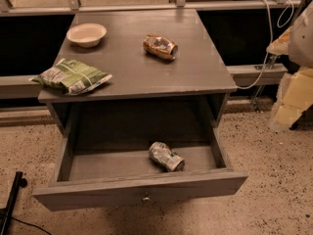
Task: Pick 7up can from top drawer and place on counter
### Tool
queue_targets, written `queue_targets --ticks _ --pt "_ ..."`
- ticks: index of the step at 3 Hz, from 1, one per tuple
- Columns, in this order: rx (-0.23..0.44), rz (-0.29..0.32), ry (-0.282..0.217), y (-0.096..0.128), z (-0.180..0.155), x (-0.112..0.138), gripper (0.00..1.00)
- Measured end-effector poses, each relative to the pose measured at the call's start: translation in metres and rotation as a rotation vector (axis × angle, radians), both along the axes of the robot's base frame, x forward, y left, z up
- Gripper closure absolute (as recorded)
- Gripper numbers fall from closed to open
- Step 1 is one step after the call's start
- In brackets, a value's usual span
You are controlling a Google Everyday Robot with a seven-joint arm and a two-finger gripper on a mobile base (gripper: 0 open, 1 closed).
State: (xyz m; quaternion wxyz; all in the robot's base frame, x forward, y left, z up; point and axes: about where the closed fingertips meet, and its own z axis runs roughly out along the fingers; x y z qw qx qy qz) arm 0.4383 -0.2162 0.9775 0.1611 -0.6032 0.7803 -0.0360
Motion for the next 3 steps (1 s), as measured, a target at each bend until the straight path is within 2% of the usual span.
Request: queue_targets --ticks 1,2,3 --pt "0.000 0.006 0.002 0.001 0.001 0.001 0.00" --pt "0.090 -0.016 0.153 0.041 -0.056 -0.001 0.00" --pt "0.137 -0.059 0.222 0.094 -0.106 -0.015 0.00"
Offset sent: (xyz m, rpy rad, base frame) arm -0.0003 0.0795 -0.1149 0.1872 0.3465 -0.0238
